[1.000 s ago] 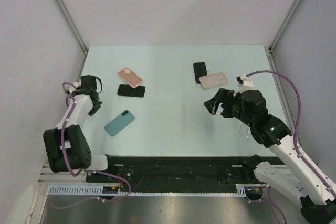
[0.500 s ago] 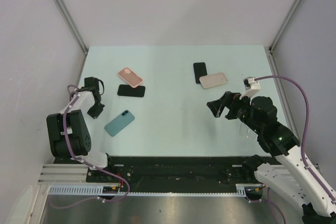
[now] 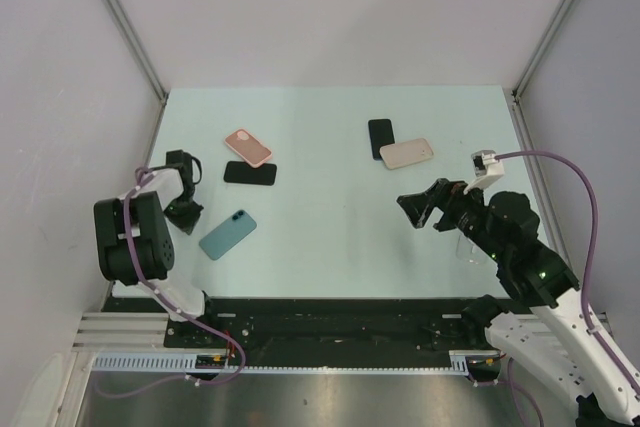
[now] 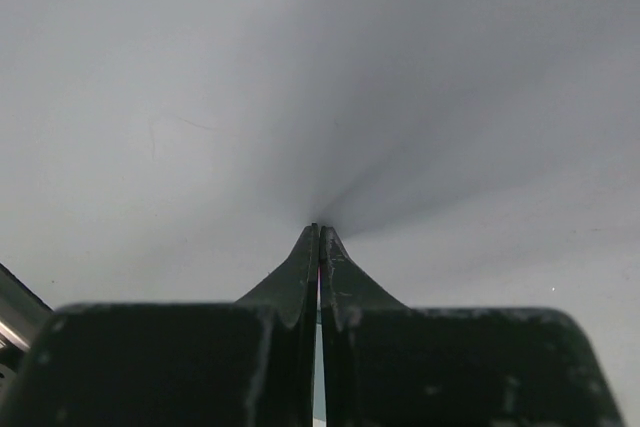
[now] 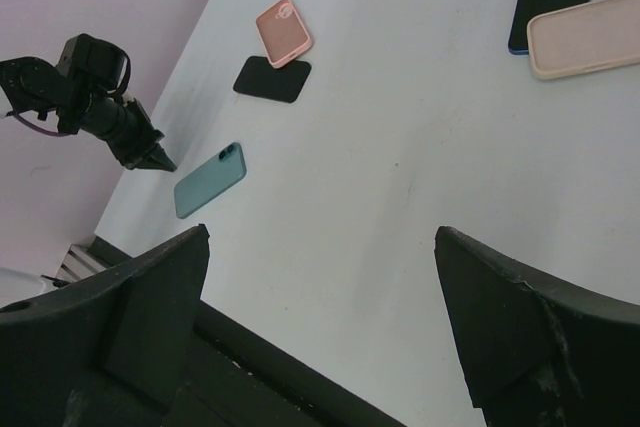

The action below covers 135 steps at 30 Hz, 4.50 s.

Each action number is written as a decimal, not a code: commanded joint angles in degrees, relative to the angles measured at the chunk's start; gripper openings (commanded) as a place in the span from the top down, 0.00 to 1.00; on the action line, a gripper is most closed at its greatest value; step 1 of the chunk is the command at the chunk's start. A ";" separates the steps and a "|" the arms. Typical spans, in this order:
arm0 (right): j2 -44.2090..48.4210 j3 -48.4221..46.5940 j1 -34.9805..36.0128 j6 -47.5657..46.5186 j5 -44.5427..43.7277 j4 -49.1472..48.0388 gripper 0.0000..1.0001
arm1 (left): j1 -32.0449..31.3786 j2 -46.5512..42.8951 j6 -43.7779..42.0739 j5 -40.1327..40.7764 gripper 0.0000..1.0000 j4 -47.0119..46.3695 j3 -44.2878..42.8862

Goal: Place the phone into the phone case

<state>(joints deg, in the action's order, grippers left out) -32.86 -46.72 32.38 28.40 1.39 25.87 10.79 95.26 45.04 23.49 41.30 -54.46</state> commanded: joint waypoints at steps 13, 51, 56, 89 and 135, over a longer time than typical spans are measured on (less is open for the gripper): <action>3.51 1.02 -0.21 0.07 -1.39 0.94 0.00 | -16.92 -4.19 3.74 -15.57 1.00 4.75 8.40; 1.40 1.81 -0.30 0.34 -1.39 3.57 0.01 | -39.35 -8.52 7.43 -16.10 0.00 3.35 3.13; 2.27 1.89 -0.13 -0.36 -1.39 4.54 0.00 | -39.53 -6.85 9.19 -15.32 0.00 3.96 4.00; -2.99 12.43 0.84 10.52 9.50 -6.69 0.04 | -39.70 -15.19 5.68 -24.70 0.40 -6.73 10.94; -53.71 17.98 27.65 27.67 1.95 -57.07 0.73 | -40.67 -25.48 8.58 -51.08 0.41 -38.22 25.63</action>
<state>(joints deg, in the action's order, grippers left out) -85.36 -28.62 59.68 55.05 4.71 -27.70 -29.50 71.85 52.60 -23.53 7.53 -28.88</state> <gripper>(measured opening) 0.315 0.730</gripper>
